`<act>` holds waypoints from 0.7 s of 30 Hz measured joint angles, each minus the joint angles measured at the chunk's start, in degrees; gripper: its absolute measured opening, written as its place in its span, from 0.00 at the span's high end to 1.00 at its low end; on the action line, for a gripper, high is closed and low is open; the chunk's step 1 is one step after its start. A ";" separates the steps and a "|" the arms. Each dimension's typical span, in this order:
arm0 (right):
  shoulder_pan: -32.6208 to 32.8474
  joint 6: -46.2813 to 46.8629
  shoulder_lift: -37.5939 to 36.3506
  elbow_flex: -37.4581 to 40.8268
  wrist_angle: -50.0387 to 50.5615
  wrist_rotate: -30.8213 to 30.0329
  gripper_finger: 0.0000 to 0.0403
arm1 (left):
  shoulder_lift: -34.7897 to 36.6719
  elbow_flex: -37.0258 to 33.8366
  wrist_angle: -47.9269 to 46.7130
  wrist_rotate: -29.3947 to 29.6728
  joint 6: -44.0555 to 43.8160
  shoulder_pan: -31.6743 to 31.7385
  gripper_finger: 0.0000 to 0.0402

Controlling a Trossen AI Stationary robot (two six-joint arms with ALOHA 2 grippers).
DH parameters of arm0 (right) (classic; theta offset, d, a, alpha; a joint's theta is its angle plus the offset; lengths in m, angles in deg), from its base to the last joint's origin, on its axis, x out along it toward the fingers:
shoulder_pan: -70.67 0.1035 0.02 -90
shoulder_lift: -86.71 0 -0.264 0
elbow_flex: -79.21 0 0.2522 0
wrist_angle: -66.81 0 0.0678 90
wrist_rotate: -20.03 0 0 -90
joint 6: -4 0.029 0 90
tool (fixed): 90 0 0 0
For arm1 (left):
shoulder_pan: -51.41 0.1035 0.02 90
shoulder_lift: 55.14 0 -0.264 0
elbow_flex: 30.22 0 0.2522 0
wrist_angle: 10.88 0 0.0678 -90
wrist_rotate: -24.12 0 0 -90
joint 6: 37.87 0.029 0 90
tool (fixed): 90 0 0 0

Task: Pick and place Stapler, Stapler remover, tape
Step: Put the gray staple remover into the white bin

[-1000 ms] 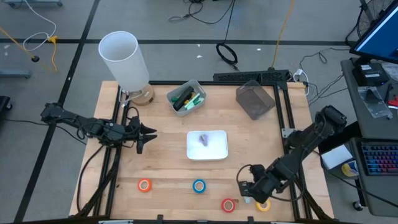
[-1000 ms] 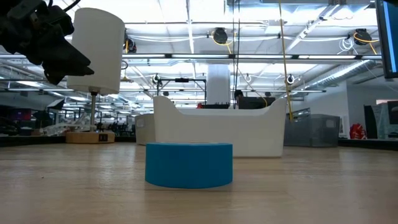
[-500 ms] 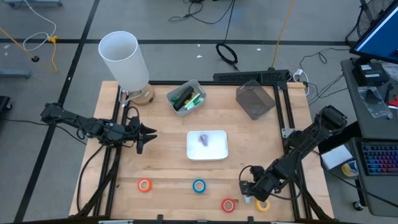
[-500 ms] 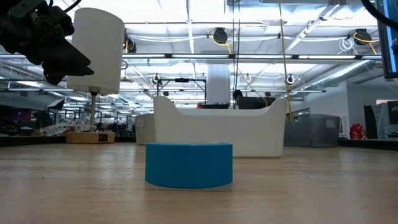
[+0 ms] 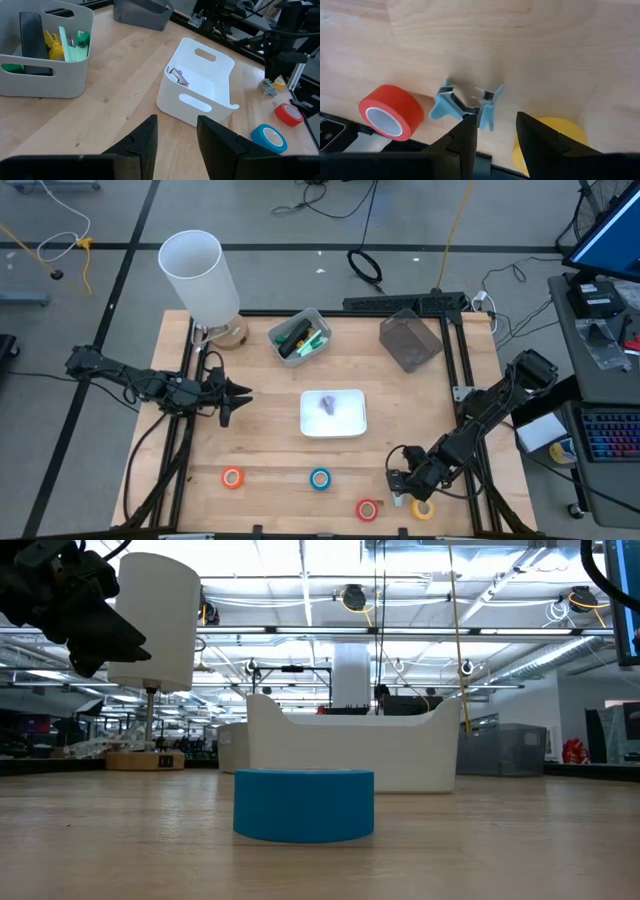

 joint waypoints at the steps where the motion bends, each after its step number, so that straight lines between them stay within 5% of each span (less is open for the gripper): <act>1: 0.00 -0.02 0.00 0.25 0.01 0.00 0.68 | 0.00 -0.01 0.00 0.02 0.00 -0.01 0.66; 21: -0.17 0.15 0.61 2.69 -4.87 -1.20 0.68 | 0.00 -0.02 -0.07 0.46 0.00 0.00 0.66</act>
